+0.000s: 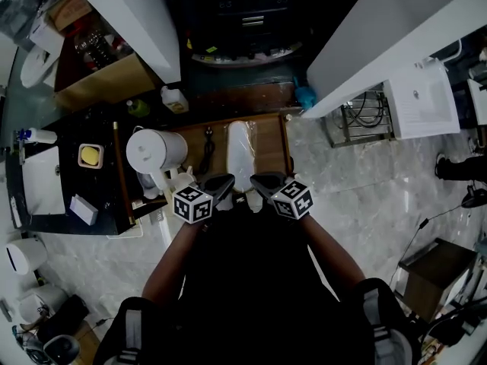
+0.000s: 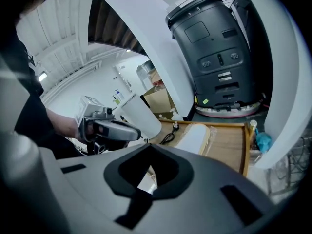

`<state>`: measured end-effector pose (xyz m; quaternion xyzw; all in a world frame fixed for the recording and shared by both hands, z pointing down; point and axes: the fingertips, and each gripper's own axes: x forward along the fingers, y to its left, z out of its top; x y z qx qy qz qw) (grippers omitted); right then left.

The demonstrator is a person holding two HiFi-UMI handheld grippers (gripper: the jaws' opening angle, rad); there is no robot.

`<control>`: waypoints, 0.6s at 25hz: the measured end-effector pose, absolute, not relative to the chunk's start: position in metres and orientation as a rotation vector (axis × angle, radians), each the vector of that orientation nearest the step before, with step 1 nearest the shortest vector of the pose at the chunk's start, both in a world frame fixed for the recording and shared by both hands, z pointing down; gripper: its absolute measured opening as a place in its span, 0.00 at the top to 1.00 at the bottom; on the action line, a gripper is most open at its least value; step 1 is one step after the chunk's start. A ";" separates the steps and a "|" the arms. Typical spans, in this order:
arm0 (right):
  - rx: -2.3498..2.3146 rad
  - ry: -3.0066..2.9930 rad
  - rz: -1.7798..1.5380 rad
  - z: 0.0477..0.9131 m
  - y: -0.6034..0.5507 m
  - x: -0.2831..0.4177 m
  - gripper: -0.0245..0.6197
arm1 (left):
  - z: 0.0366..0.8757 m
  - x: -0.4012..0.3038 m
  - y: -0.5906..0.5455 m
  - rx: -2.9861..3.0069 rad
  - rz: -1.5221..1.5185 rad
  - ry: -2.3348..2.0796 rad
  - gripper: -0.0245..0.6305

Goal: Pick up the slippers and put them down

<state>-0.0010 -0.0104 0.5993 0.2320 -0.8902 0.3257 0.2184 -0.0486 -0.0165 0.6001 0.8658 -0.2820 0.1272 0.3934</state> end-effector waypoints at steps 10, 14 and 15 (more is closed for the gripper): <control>0.617 -2.519 0.834 0.570 -0.002 -0.010 0.95 | 0.574 -0.046 -0.004 2.249 0.298 -0.680 0.94; 0.611 -2.549 0.836 0.559 -0.001 -0.012 0.95 | 0.566 -0.046 -0.002 2.264 0.299 -0.673 0.94; 0.611 -2.556 0.831 0.557 -0.001 -0.012 0.95 | 0.564 -0.046 -0.001 2.266 0.296 -0.671 0.94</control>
